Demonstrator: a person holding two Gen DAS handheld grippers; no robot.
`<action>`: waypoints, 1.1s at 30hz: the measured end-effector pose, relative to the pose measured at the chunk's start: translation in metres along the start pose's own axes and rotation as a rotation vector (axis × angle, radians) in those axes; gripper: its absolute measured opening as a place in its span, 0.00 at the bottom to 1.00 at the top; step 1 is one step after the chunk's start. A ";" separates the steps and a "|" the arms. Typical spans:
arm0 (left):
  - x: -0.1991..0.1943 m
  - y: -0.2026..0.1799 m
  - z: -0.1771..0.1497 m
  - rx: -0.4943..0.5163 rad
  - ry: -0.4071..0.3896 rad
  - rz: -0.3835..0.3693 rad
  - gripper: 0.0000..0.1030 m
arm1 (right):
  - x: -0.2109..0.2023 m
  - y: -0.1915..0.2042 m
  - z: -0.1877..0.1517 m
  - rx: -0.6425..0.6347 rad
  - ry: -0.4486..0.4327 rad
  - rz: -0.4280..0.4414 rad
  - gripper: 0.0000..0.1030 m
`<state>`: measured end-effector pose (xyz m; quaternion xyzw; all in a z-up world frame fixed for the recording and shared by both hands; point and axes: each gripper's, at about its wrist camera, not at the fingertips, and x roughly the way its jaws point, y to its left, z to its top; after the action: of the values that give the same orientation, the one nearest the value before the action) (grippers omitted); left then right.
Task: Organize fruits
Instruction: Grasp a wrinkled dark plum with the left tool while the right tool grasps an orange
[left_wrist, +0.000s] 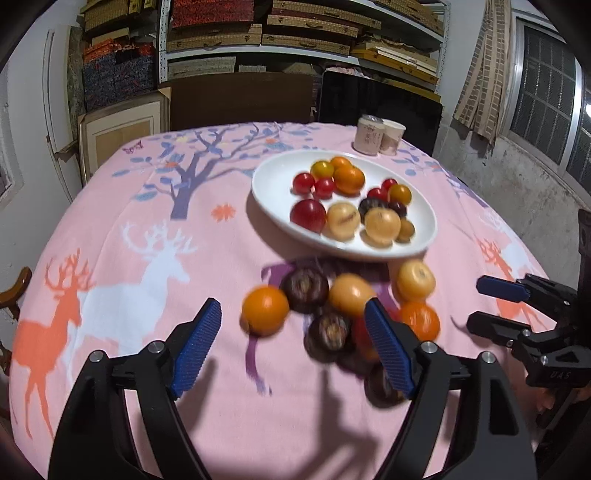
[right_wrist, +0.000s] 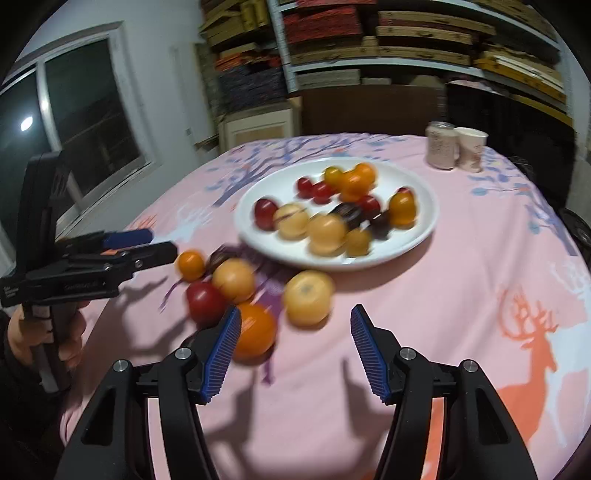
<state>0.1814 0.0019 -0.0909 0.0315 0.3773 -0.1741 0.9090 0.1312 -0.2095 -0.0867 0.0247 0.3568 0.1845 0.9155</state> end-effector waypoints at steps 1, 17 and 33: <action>-0.001 -0.003 -0.010 0.014 0.022 -0.020 0.75 | 0.001 0.008 -0.005 -0.034 0.005 -0.002 0.60; 0.027 -0.091 -0.043 0.285 0.133 -0.058 0.57 | -0.010 -0.017 -0.017 0.104 -0.079 -0.072 0.57; 0.019 -0.069 -0.037 0.154 0.069 -0.034 0.44 | -0.004 -0.018 -0.017 0.113 -0.053 -0.072 0.57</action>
<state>0.1455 -0.0616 -0.1251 0.1007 0.3945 -0.2170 0.8872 0.1226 -0.2297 -0.1001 0.0685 0.3427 0.1301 0.9279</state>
